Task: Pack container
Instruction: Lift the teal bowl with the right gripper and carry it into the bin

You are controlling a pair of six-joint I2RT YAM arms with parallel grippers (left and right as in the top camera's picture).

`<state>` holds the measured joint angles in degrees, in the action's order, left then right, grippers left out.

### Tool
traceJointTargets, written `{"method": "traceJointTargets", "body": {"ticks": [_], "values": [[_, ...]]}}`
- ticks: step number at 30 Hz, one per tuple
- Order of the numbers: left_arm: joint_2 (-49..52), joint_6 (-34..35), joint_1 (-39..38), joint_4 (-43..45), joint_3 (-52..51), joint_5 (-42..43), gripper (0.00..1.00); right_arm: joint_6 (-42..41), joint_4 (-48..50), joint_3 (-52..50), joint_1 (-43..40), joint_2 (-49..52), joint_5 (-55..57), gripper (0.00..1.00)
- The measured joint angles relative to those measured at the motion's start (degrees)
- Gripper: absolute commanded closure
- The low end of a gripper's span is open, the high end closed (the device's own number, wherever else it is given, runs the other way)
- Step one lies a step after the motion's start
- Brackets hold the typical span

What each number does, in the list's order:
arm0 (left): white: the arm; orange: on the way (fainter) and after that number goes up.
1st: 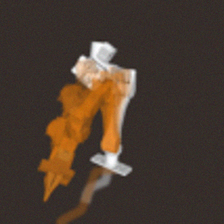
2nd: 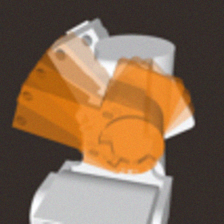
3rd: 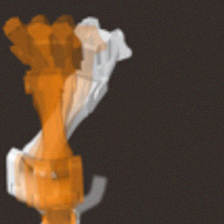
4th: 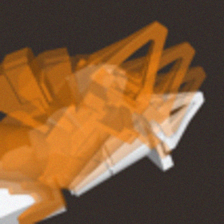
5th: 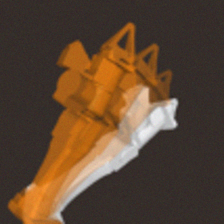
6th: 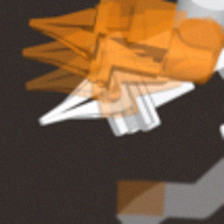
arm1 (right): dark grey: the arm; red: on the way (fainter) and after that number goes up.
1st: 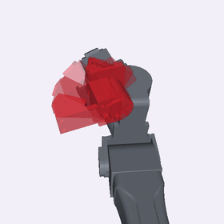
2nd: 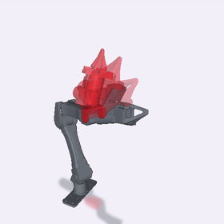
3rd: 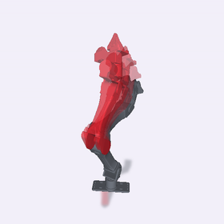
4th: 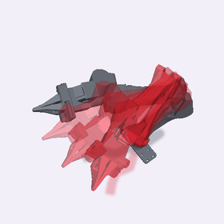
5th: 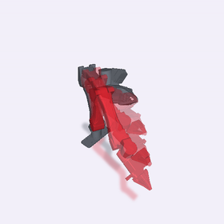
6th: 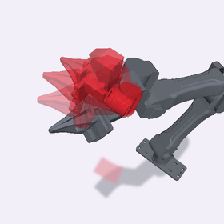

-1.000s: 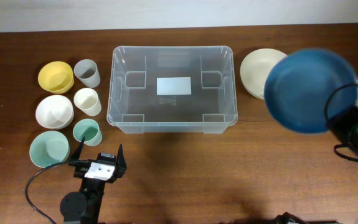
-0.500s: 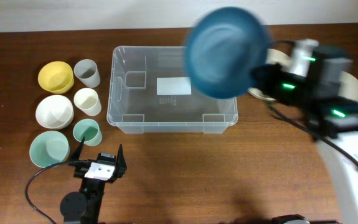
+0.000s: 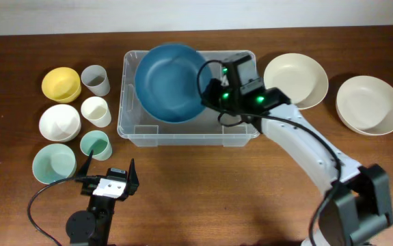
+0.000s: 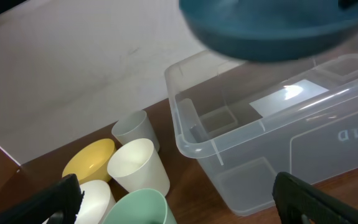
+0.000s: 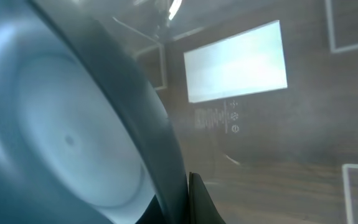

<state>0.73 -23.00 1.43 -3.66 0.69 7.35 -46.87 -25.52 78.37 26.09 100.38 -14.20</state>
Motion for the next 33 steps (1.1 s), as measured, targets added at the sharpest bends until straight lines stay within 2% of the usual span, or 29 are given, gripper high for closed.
{"method": "traceJointTargets", "body": {"ticks": [17, 33], "values": [[0.0, 0.0, 0.0, 0.0, 0.0, 0.0, 0.00, -5.4, 0.9, 0.0, 2.8, 9.2, 4.9, 0.96], [0.0, 0.0, 0.0, 0.0, 0.0, 0.0, 0.00, -5.7, 3.0, 0.0, 4.3, 14.1, 5.4, 0.96]]}}
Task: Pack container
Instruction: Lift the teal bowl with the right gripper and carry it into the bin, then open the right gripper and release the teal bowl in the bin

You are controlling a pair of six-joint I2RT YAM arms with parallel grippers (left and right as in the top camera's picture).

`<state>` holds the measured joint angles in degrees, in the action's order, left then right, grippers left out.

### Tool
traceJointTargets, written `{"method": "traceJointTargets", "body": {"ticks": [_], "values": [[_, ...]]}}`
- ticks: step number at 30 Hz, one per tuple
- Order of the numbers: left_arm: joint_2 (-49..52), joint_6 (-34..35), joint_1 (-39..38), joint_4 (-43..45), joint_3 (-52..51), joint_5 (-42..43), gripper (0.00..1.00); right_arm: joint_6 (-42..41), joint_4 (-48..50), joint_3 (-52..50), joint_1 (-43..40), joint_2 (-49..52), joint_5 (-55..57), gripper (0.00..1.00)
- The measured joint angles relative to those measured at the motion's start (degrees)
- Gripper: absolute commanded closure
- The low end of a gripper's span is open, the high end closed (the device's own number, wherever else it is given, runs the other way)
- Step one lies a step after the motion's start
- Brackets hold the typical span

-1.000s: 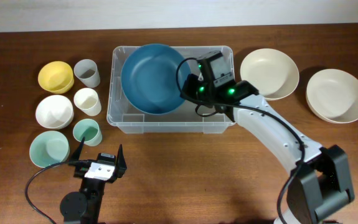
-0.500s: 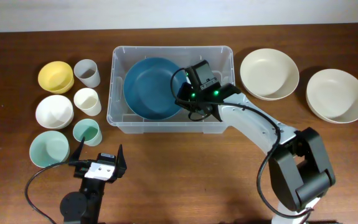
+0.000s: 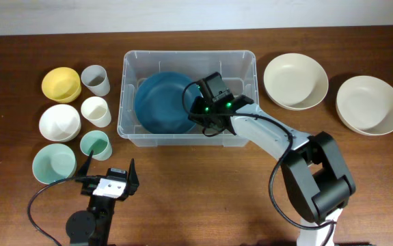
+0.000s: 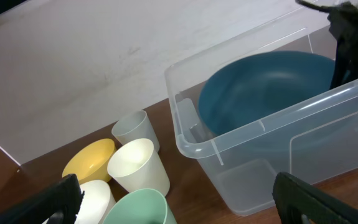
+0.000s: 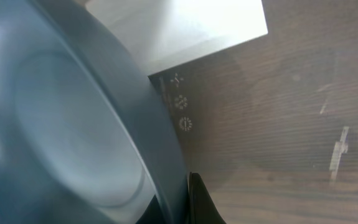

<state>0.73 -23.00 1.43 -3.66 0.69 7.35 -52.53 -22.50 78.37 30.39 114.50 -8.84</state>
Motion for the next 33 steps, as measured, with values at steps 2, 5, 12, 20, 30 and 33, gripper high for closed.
{"method": "traceJointTargets", "body": {"ticks": [2, 5, 12, 20, 30, 33], "values": [[0.0, 0.0, 0.0, 0.0, 0.0, 0.0, 0.00, 0.0, 0.0, 0.0, 0.0, 0.1, 0.0, 0.94], [0.0, 0.0, 0.0, 0.0, 0.0, 0.0, 0.00, -0.3, 0.1, 0.0, 0.0, 0.1, 0.0, 0.83], [0.0, 0.0, 0.0, 0.0, 0.0, 0.0, 0.00, -0.2, 0.1, 0.0, 0.0, 0.1, -0.2, 0.79], [0.0, 0.0, 0.0, 0.0, 0.0, 0.0, 0.00, -0.3, 0.1, 0.0, 0.0, 0.1, -0.6, 0.83], [0.0, 0.0, 0.0, 0.0, 0.0, 0.0, 0.00, -0.1, 0.0, 0.0, 0.0, 0.1, -2.7, 0.73], [0.0, 0.0, 0.0, 0.0, 0.0, 0.0, 0.00, -0.2, -0.2, 0.0, 0.0, 0.1, -3.3, 0.69]]}}
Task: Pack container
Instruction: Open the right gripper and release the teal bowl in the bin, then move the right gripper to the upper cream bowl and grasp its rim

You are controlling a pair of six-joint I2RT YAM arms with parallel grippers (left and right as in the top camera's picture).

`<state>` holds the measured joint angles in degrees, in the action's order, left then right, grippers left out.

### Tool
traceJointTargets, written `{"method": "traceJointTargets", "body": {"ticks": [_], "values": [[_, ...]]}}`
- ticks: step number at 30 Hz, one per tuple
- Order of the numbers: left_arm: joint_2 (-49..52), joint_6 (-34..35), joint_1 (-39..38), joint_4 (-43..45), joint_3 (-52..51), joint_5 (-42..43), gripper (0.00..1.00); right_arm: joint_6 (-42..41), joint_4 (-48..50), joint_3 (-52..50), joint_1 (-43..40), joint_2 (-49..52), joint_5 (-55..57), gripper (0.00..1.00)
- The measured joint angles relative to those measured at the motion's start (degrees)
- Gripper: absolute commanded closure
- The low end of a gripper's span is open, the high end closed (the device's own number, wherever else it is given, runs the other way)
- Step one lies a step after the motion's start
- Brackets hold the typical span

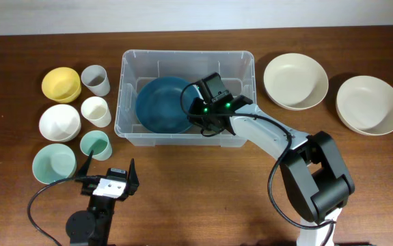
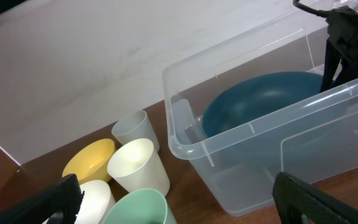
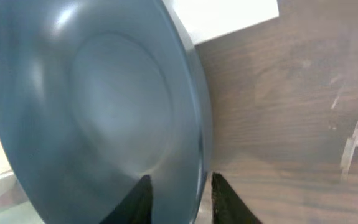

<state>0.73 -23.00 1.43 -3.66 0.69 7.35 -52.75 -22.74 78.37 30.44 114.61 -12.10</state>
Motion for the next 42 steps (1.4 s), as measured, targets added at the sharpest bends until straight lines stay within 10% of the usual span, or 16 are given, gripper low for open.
{"method": "traceJointTargets", "body": {"ticks": [8, 15, 32, 42], "values": [[0.0, 0.0, 0.0, 0.0, 0.0, 0.0, 0.00, 0.3, -4.2, 0.0, -1.8, 0.0, -0.7, 0.66], [0.0, 0.0, 0.0, 0.0, 0.0, 0.0, 0.00, 6.5, -6.1, 0.7, -7.2, -3.1, -0.6, 0.41], [0.0, 0.0, 0.0, 0.0, 0.0, 0.0, 0.00, 15.5, -33.0, 29.7, -23.1, -12.2, 3.1, 0.28], [0.0, 0.0, 0.0, 0.0, 0.0, 0.0, 0.00, 15.6, -42.3, 28.0, -39.1, -9.0, 9.3, 0.27]]}}
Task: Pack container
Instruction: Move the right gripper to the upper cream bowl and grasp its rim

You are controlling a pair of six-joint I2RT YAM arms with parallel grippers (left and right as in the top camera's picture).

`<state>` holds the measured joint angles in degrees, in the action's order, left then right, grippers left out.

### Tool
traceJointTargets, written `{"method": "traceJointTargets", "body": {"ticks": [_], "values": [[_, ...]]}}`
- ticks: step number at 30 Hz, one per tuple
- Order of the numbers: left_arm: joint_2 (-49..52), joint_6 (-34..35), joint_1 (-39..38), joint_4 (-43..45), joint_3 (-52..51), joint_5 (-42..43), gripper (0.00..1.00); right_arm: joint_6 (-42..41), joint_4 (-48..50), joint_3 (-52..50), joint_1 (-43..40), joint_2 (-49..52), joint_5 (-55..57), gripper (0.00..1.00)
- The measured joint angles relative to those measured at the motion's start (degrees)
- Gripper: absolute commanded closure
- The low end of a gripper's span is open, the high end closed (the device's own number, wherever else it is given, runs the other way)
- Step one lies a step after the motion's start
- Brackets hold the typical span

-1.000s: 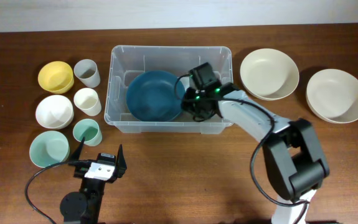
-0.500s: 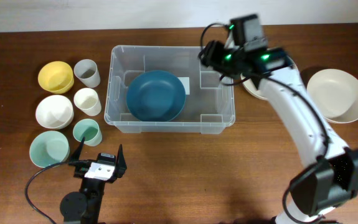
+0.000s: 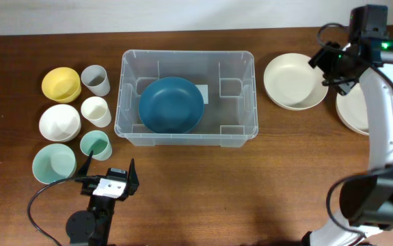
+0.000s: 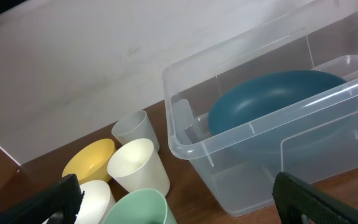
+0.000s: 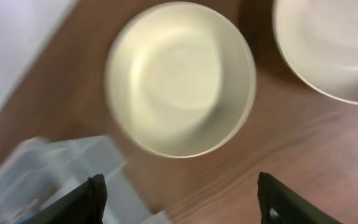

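The dark blue bowl point(image 3: 170, 104) point(image 4: 272, 93) lies flat in the left half of the clear plastic container point(image 3: 237, 133) point(image 4: 185, 137). My right gripper point(image 3: 331, 63) point(image 5: 180, 198) is open and empty, high above the cream bowl point(image 3: 293, 80) point(image 5: 179, 78) just right of the container. A second cream bowl point(image 3: 360, 109) point(image 5: 328, 43) lies at the far right, partly under the right arm. My left gripper point(image 3: 109, 178) point(image 4: 172, 199) is open near the front edge, empty, facing the cups.
Left of the container stand a yellow bowl point(image 3: 61, 83), a white bowl point(image 3: 59, 123), a mint bowl point(image 3: 52, 164), a grey cup point(image 3: 96, 80), a white cup point(image 3: 96, 111) and a mint cup point(image 3: 95, 145).
My right gripper has left the container, where it stood open at the blue bowl's rim, and is now open above the cream bowl to the right. The blue bowl lies settled in the container.
First my right gripper held the blue bowl tilted above the container. Then the bowl was down inside the container, still gripped. Then the jaws were open beside its rim. Now the bowl rests alone and the gripper is over the cream bowl. The left arm never moved.
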<state>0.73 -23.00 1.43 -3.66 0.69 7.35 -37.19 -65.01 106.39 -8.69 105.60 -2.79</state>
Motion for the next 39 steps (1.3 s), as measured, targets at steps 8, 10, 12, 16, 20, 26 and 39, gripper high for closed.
{"method": "traceJointTargets", "body": {"ticks": [8, 10, 12, 16, 20, 26, 39], "values": [[0.0, 0.0, 0.0, 0.0, 0.0, 0.0, 0.00, -1.9, 1.7, -0.8, -1.0, 8.1, -1.4, 0.26], [0.0, 0.0, 0.0, 0.0, 0.0, 0.0, 0.00, -3.2, 2.0, -0.8, -1.0, 10.1, -2.4, 0.27], [0.0, 0.0, 0.0, 0.0, 0.0, 0.0, 0.00, -4.9, 2.0, -0.8, -1.0, 12.1, -3.3, 0.27], [0.0, 0.0, 0.0, 0.0, 0.0, 0.0, 0.00, -7.6, 2.0, -0.8, -1.0, 15.4, -4.3, 0.28], [0.0, 0.0, 0.0, 0.0, 0.0, 0.0, 0.00, -9.1, 1.6, -1.0, -1.0, 16.4, -4.4, 0.28], [0.0, 0.0, 0.0, 0.0, 0.0, 0.0, 0.00, -12.0, 3.0, -4.1, -1.0, 16.4, -4.4, 0.27], [0.0, 0.0, 0.0, 0.0, 0.0, 0.0, 0.00, -13.0, 15.8, -14.7, -1.0, 16.5, -4.4, 0.24]]}}
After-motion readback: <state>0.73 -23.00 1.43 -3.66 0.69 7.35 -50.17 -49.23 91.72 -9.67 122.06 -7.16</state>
